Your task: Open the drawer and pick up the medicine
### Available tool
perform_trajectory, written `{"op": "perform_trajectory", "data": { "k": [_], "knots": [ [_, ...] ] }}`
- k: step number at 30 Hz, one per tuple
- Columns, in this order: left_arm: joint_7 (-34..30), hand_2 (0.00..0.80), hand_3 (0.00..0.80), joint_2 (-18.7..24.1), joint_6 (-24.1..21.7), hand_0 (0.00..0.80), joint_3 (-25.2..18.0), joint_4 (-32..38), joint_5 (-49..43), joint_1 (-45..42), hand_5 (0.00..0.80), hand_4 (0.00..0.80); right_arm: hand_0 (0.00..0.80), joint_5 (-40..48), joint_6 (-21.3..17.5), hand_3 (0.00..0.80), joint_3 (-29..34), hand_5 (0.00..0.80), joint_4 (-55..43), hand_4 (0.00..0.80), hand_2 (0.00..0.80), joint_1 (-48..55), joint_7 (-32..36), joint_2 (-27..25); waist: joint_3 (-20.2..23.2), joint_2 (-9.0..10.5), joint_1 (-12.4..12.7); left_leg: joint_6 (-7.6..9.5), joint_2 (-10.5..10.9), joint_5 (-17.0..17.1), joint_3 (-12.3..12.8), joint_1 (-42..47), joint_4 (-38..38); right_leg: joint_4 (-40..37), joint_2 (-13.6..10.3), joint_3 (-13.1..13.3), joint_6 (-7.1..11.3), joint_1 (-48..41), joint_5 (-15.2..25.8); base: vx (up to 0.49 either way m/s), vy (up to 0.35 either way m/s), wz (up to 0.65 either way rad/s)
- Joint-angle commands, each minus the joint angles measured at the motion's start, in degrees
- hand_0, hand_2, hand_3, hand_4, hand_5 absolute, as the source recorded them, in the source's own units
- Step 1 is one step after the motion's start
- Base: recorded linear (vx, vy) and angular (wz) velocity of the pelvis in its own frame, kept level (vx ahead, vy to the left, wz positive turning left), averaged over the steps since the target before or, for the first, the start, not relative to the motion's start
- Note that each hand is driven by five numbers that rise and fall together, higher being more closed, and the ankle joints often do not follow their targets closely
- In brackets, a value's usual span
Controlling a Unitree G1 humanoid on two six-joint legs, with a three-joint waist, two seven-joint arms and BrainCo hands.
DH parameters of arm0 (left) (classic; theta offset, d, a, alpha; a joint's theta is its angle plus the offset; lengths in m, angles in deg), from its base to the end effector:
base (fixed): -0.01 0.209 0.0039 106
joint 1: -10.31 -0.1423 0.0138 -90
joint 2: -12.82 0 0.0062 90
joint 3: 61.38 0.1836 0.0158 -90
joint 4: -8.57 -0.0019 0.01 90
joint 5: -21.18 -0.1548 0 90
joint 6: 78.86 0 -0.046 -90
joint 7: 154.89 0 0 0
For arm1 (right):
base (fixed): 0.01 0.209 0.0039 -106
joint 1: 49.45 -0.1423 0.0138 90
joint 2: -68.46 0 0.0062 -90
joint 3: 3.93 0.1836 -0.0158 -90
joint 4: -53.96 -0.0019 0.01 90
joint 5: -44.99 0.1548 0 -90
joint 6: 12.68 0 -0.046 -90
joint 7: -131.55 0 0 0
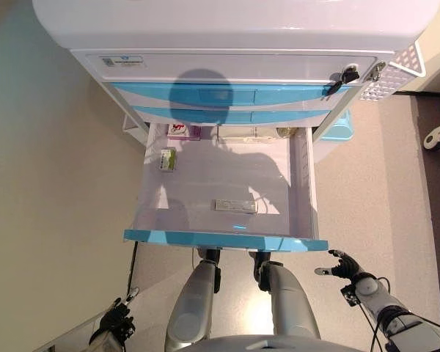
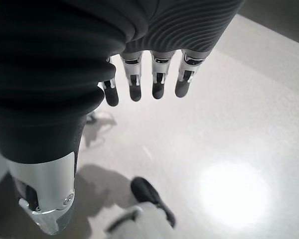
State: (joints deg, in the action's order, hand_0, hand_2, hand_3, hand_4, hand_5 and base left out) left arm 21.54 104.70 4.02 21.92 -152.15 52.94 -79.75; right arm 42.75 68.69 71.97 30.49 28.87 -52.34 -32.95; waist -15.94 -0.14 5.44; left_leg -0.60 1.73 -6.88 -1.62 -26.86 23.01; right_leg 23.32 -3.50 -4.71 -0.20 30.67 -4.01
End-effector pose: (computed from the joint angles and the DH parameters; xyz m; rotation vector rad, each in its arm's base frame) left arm 0.0796 0.2747 -0.1154 -0.2702 0.9507 0.5648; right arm 0.1689 -0.2899 -0.0739 -0.6366 0.8203 -0.0649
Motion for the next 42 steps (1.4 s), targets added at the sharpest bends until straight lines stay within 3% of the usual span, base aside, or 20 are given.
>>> {"op": "perform_trajectory", "data": {
  "k": [1,4,10,13,16,18,21,24,32,42],
  "knots": [
    [4.46,0.0,0.0,2.78,-0.94,0.0,3.19,-0.99,-14.27,-1.48,0.0,0.0,0.0,3.92,-1.13,0.0,2.08,0.0,-1.0,0.0,0.0,0.45,-3.08,-2.42,2.52,1.43,-1.49,3.98,2.66,6.6,2.44,0.69,-7.36,-2.14,-0.5,0.3,2.26,-4.8,2.64,0.069,0.026,-0.26],
    [6.01,0.0,0.0,2.61,-0.56,0.0,6.31,-0.15,-21.67,-1.45,0.0,0.0,0.0,3.69,-1.34,0.0,4.84,0.0,-6.4,0.0,0.0,2.02,-4.69,-4.3,2.97,1.7,-2.12,3.89,2.8,7.26,2.73,3.9,-10.23,-4.51,-0.17,0.97,3.06,-7.48,3.51,0.075,0.052,-0.25],
    [6.5,0.0,0.0,1.2,-0.01,0.0,7.83,-0.08,-24.67,-1.42,0.0,0.0,0.0,4.48,-1.37,0.0,10.65,0.0,-20.71,0.0,0.0,6.76,-4.42,-7.74,3.72,2.19,-3.49,3.77,2.9,8.16,3.66,8.68,-14.53,-7.42,0.01,2.22,4.13,-10.89,4.77,0.053,0.049,-0.18],
    [5.81,0.0,0.0,0.87,0.67,0.0,8.19,-0.28,-26.64,-1.6,0.0,0.0,0.0,5.81,-1.14,0.0,14.54,0.0,-37.04,0.0,0.0,12.3,0.11,-10.89,4.6,3.74,-5.0,3.74,2.25,8.56,4.85,11.5,-17.06,-9.86,0.48,3.37,4.84,-12.82,5.64,0.048,0.033,-0.25],
    [5.48,0.0,0.0,0.88,0.79,0.0,8.18,-0.35,-26.99,-1.61,0.0,0.0,0.0,6.31,-1.28,0.0,15.49,0.0,-40.43,0.0,0.0,13.77,1.08,-11.14,4.62,4.07,-5.1,3.73,2.14,8.61,5.14,12.02,-17.42,-10.16,0.56,3.65,4.94,-13.22,5.72,0.02,0.01,-0.3],
    [4.92,0.0,0.0,1.09,0.73,0.0,7.73,-0.27,-27.94,-2.08,0.0,0.0,0.0,9.93,-2.94,0.0,17.92,0.0,-52.34,0.0,0.0,18.55,5.4,-12.44,5.18,5.09,-5.55,3.68,1.93,8.77,5.62,13.01,-18.22,-10.82,0.8,3.81,5.22,-13.96,5.73,0.026,-0.001,-0.2],
    [4.72,0.0,0.0,1.3,0.54,0.0,7.69,-0.46,-28.64,-2.05,0.0,0.0,0.0,12.99,-4.46,0.0,17.48,0.0,-56.93,0.0,0.0,20.33,7.94,-12.73,5.36,5.58,-5.54,3.67,1.81,8.87,5.65,13.49,-18.57,-10.9,0.86,3.78,5.21,-14.27,5.7,0.003,-0.003,-0.05],
    [4.11,0.0,0.0,2.01,0.94,0.0,5.93,-1.55,-29.89,-2.49,0.0,0.0,0.0,18.75,-5.89,0.0,16.47,0.0,-68.84,0.0,0.0,23.89,14.32,-15.09,6.34,6.67,-5.22,3.42,1.68,9.27,5.73,14.58,-20.01,-12.11,1.14,3.54,5.33,-15.39,5.77,0.023,-0.022,-0.09],
    [3.55,0.0,0.0,2.82,0.61,0.0,4.94,-2.1,-31.59,-3.36,0.0,0.0,0.0,21.87,-5.23,0.0,9.55,0.0,-79.23,0.0,0.0,22.85,19.73,-20.68,9.05,8.47,-2.94,2.71,1.74,10.0,4.49,15.73,-22.41,-17.02,0.94,1.54,5.6,-18.21,6.83,0.034,-0.035,0.08],
    [4.3,0.0,0.0,4.07,0.63,0.0,5.29,-1.49,-32.17,-4.54,0.0,0.0,0.0,18.2,-5.09,0.0,1.46,0.0,-77.13,0.0,0.0,13.69,17.15,-18.86,9.88,9.52,0.01,2.58,2.07,10.72,2.04,15.43,-23.48,-18.68,0.23,-1.05,5.54,-19.62,7.27,0.019,-0.026,0.17]
  ]
}}
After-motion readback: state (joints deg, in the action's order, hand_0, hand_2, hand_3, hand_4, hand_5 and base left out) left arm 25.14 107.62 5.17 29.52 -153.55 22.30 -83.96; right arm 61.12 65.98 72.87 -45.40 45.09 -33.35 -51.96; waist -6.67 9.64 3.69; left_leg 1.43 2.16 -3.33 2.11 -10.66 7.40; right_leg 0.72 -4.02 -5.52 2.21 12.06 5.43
